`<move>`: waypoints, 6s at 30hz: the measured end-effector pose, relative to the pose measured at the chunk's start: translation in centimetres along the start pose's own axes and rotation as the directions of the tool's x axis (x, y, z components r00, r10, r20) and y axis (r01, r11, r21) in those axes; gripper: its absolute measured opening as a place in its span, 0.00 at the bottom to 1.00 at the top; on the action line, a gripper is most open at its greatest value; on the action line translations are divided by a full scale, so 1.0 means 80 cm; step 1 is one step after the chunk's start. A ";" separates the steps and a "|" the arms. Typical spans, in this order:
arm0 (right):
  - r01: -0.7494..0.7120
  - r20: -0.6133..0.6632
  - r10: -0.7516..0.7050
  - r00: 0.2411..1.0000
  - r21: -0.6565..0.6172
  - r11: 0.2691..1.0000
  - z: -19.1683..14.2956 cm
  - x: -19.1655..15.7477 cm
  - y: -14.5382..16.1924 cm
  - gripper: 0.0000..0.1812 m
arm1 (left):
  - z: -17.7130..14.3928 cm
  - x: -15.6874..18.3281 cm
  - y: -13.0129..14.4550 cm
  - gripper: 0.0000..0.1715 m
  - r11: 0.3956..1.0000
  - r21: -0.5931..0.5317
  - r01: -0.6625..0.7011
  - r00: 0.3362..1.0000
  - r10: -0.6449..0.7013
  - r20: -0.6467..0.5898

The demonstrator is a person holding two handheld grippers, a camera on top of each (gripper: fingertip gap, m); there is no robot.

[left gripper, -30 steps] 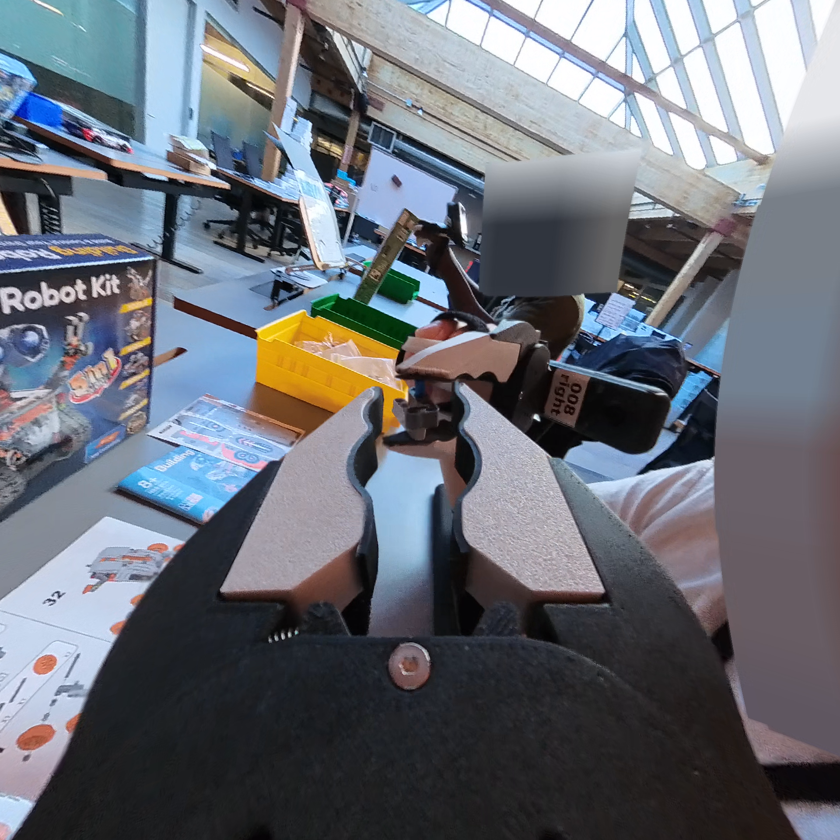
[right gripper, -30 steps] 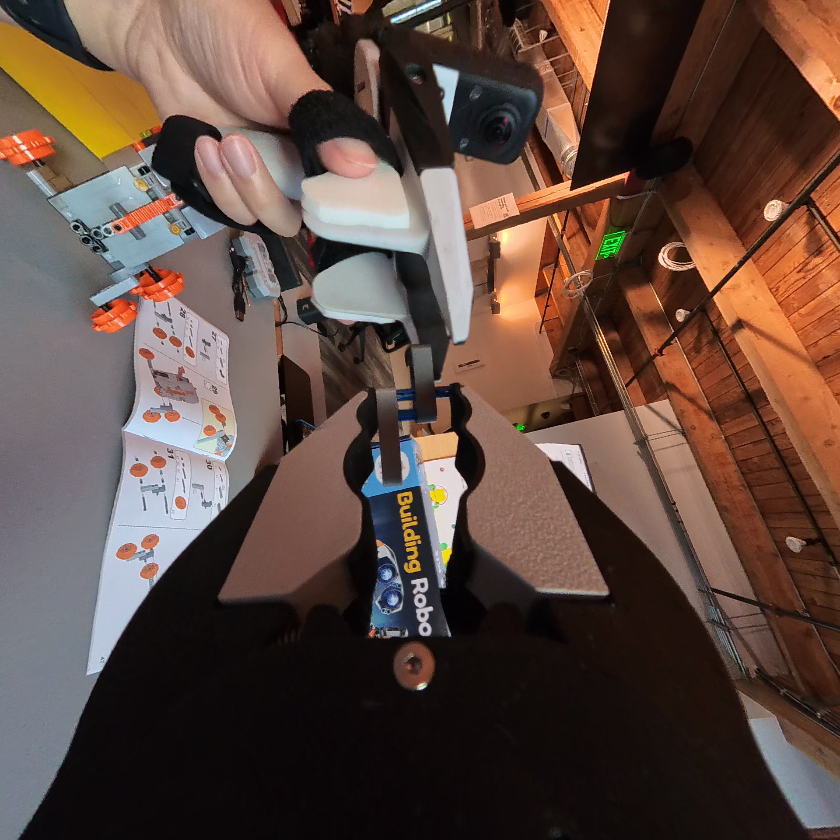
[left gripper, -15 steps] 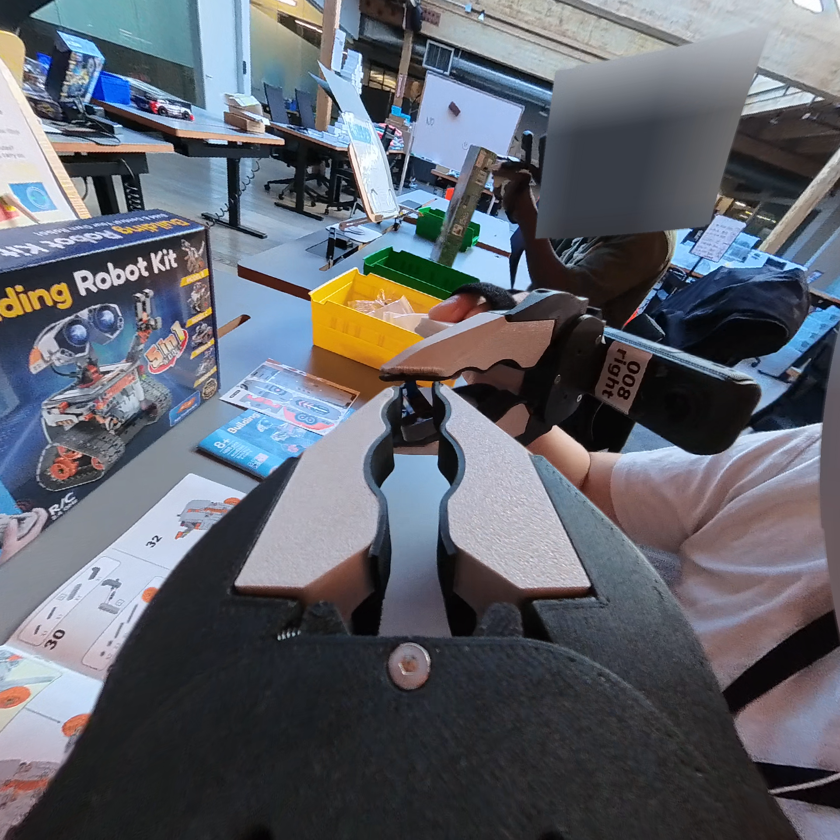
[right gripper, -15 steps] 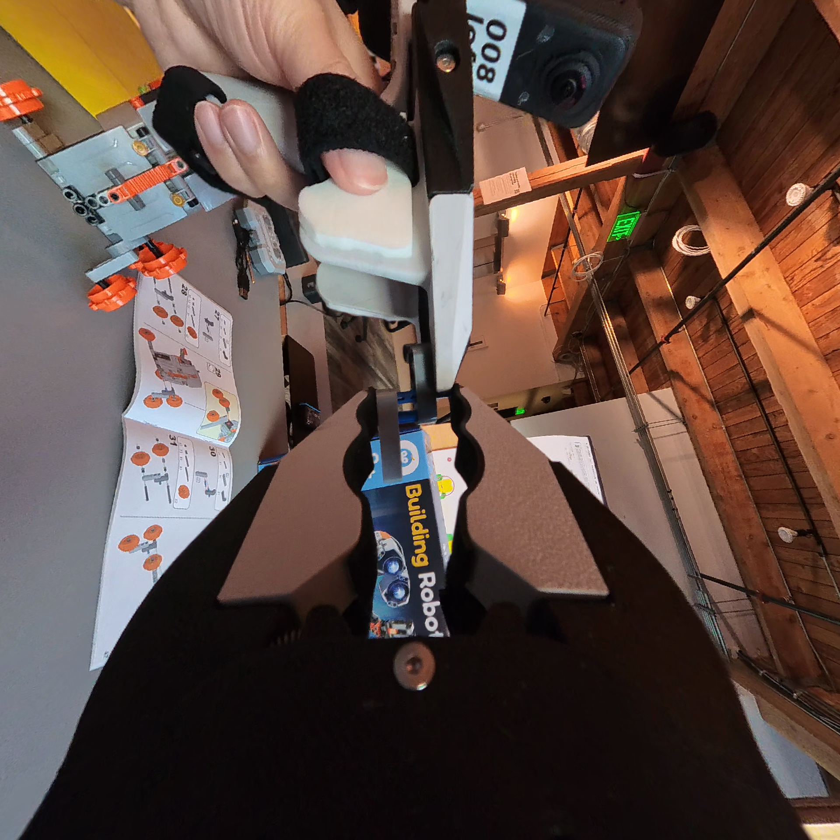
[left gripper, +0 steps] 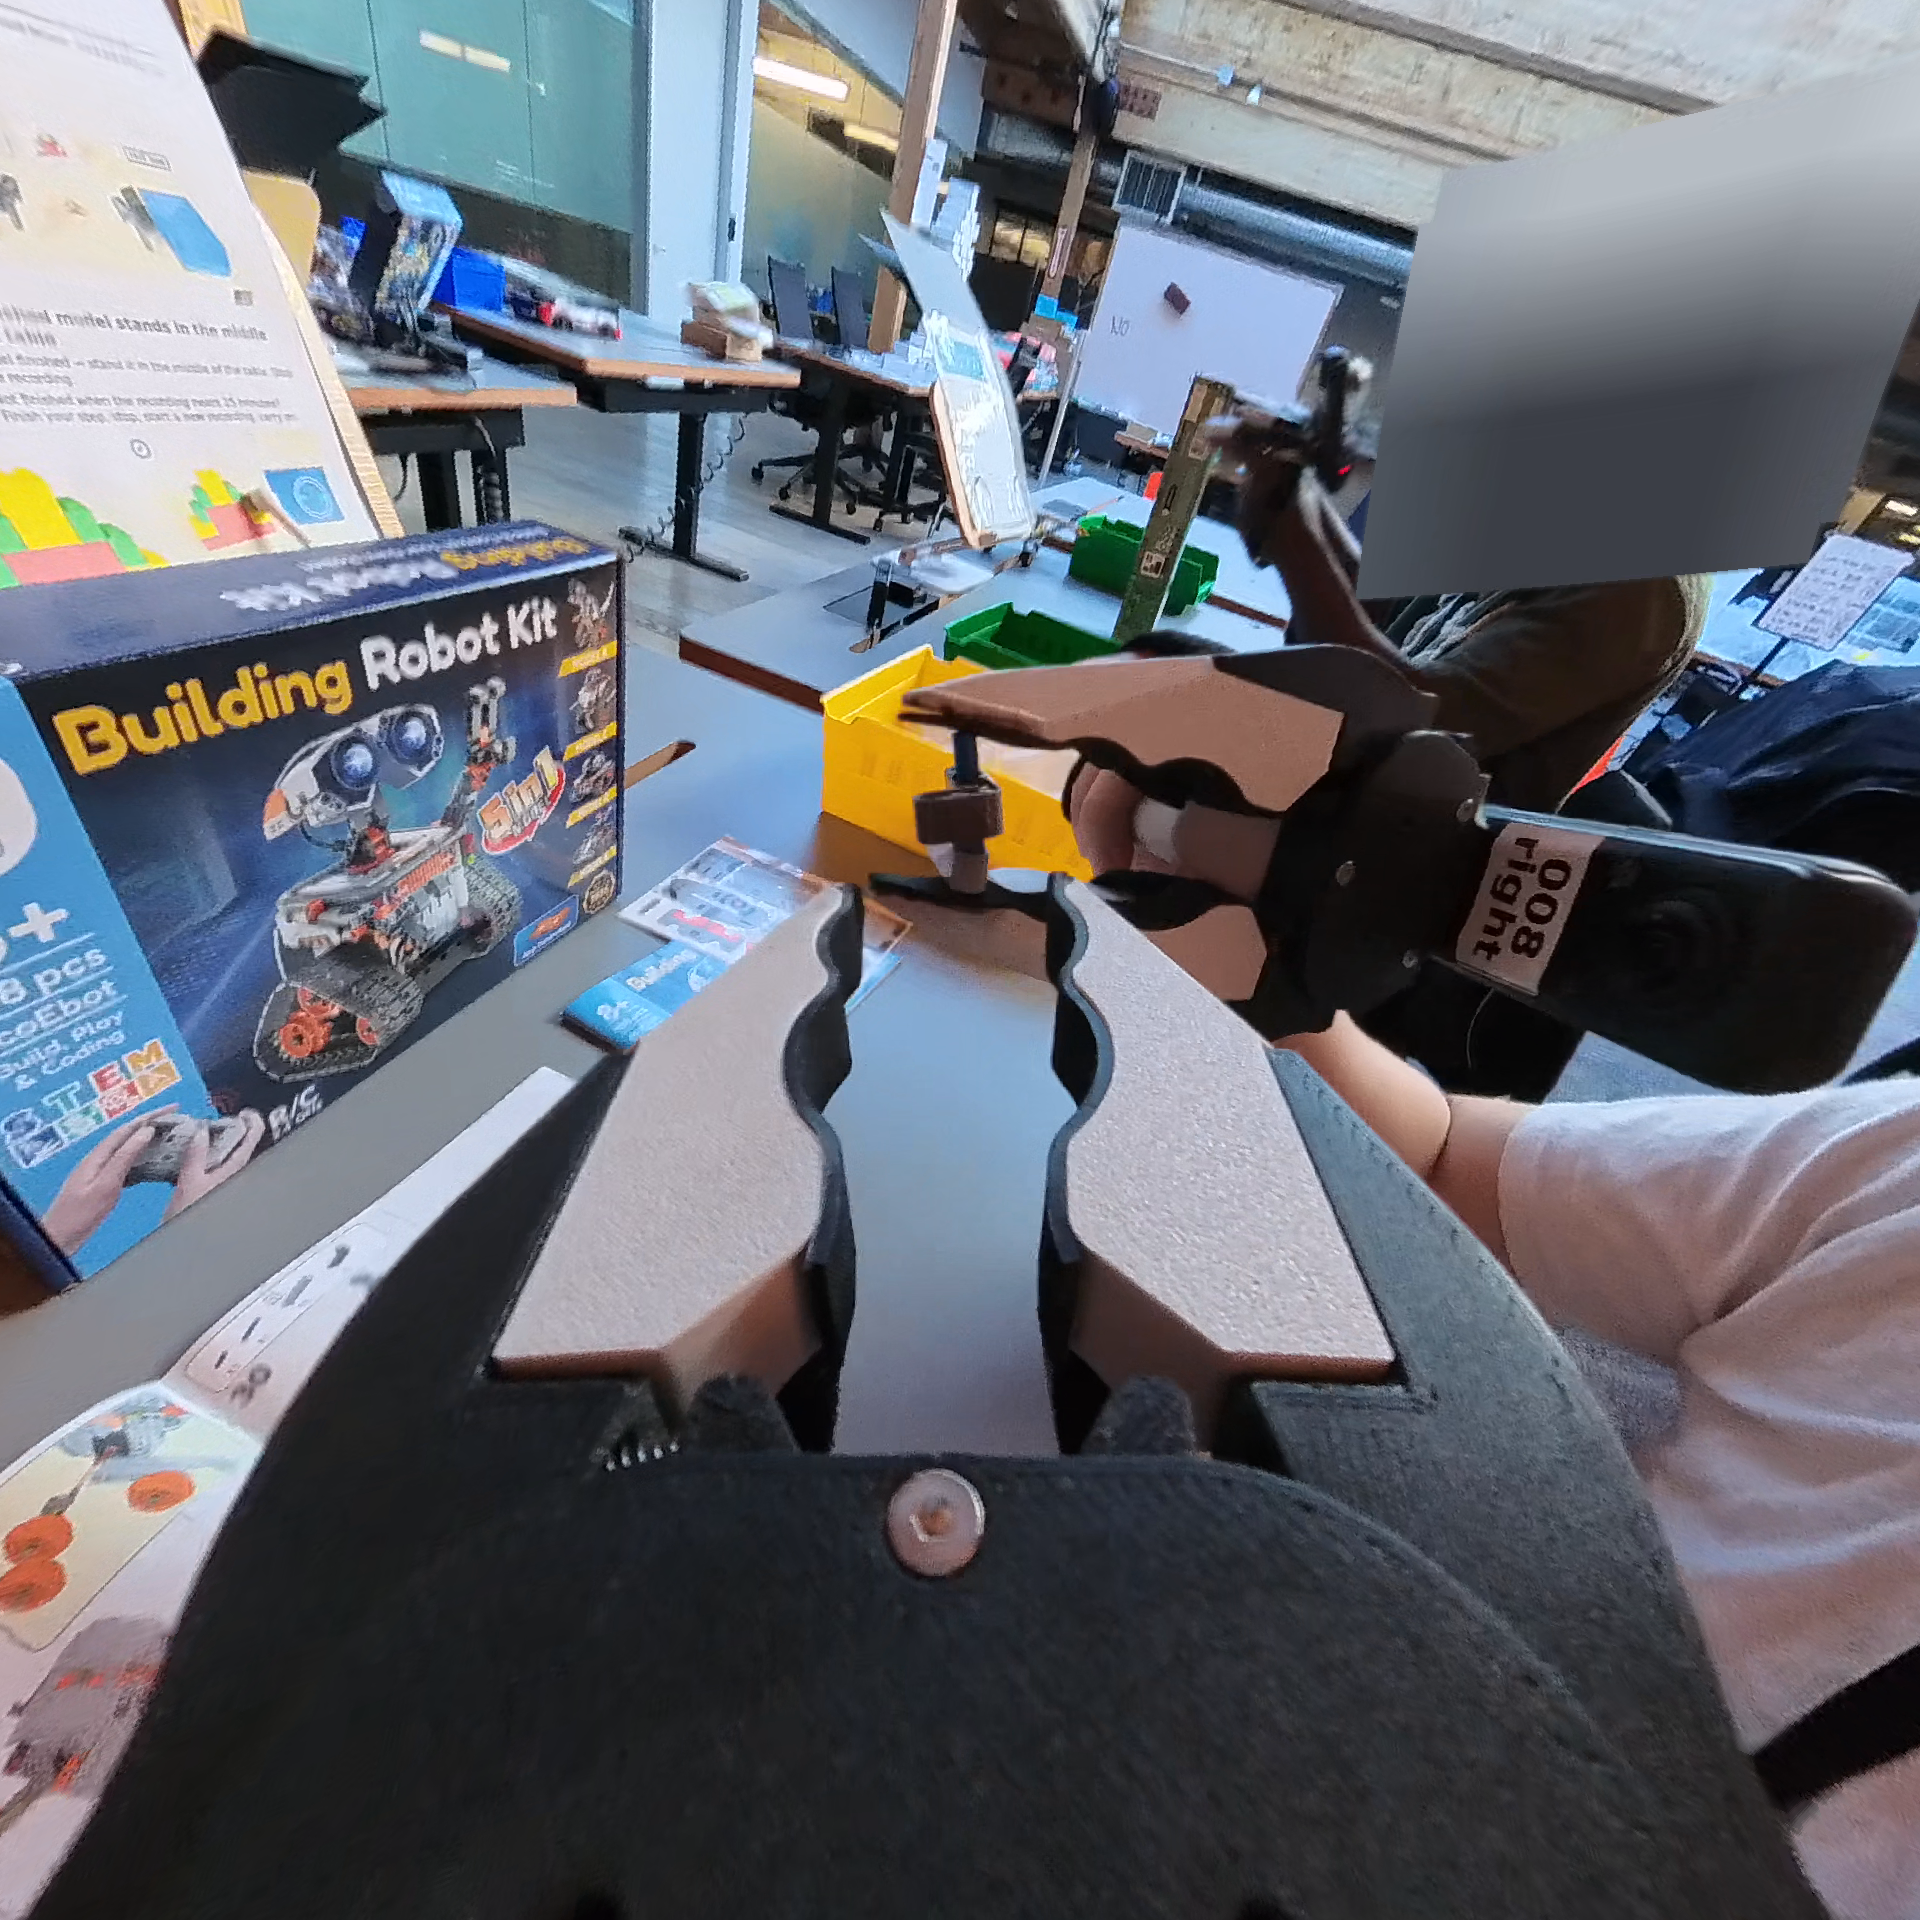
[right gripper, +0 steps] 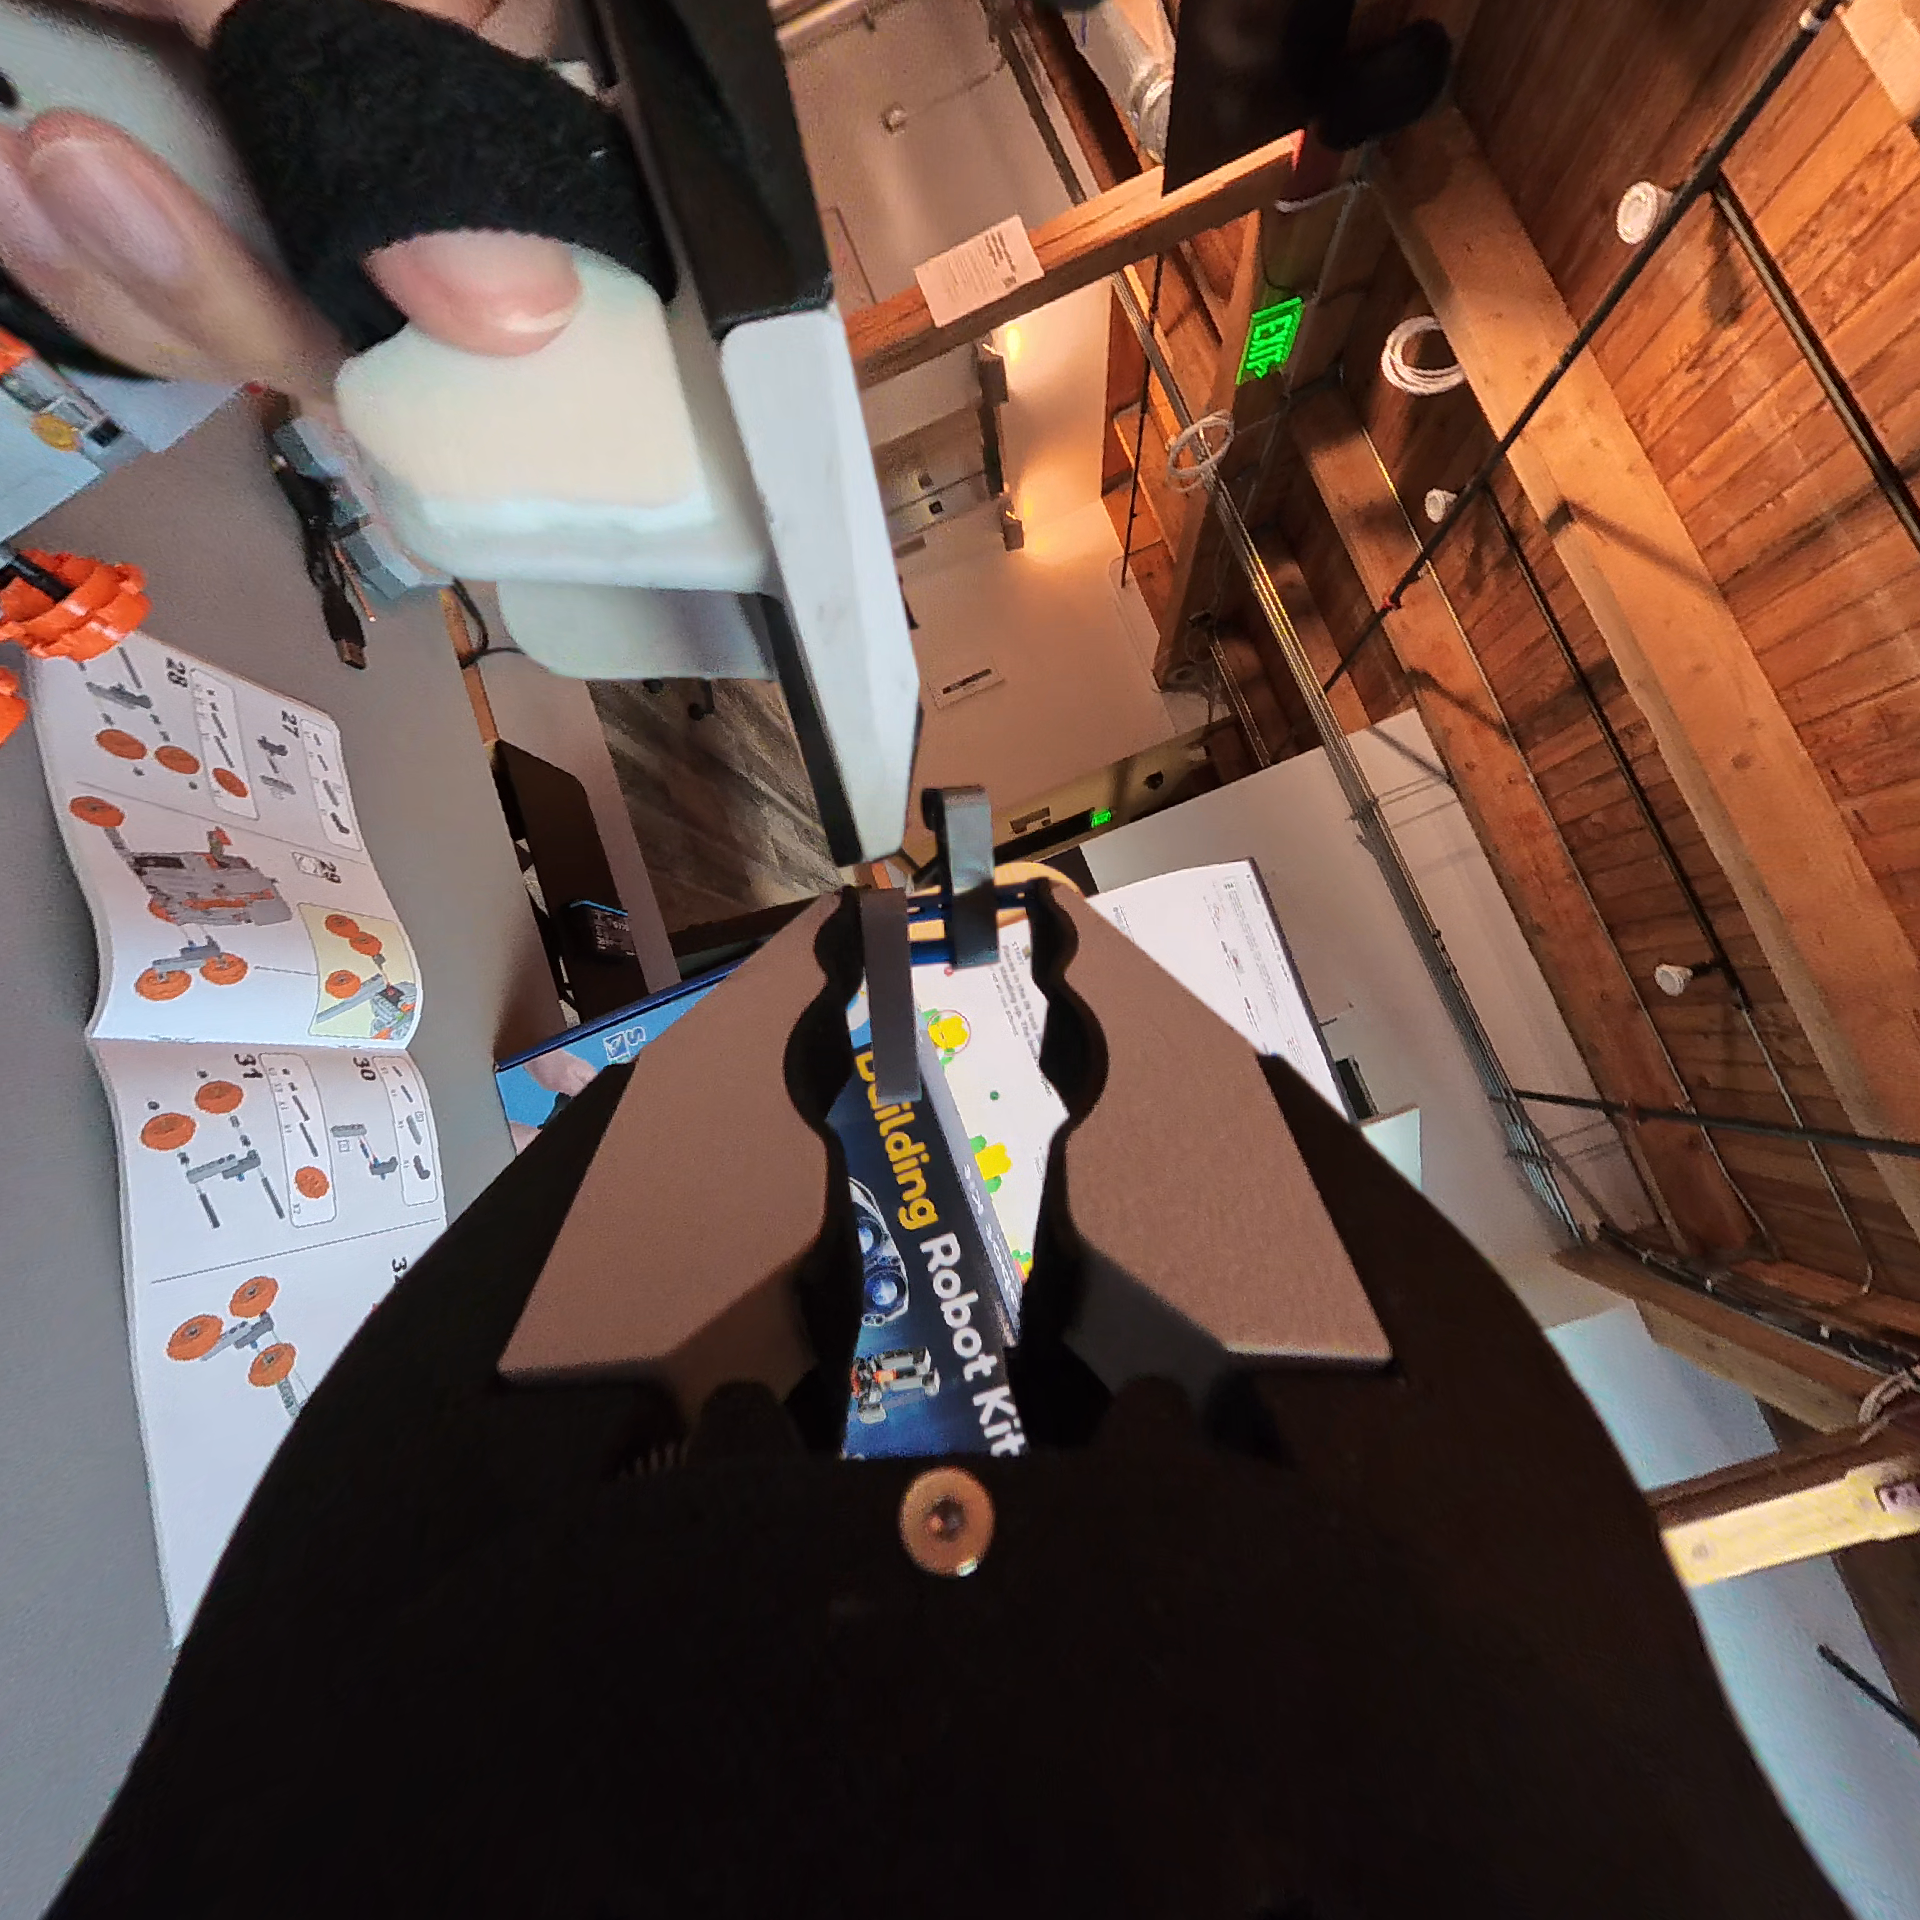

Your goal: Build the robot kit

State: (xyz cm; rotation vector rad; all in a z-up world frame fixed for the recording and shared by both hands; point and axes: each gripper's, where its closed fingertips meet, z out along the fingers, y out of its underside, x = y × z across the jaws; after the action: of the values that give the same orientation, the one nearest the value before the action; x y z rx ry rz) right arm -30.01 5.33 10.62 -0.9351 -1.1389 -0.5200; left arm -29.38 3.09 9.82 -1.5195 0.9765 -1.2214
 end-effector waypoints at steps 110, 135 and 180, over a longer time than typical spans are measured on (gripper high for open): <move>0.000 -0.062 0.002 0.998 0.025 1.000 0.002 -0.009 -0.022 0.17 | -0.016 0.000 -0.018 0.08 0.981 0.089 -0.175 0.985 0.174 0.011; -0.020 -0.041 0.020 0.999 -0.011 1.000 0.001 -0.010 -0.012 0.16 | -0.009 -0.004 -0.015 0.08 0.986 0.095 -0.139 0.989 0.132 0.070; 0.079 -0.077 -0.079 0.994 0.009 0.997 0.003 -0.015 -0.016 0.17 | -0.013 -0.004 -0.008 0.08 0.951 -0.009 -0.309 0.938 0.306 0.164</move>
State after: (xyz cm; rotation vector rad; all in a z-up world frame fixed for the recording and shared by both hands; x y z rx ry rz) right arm -31.53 4.69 10.01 -0.8553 -1.1116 -0.6078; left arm -30.45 3.42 10.47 -1.3682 1.0448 -0.8665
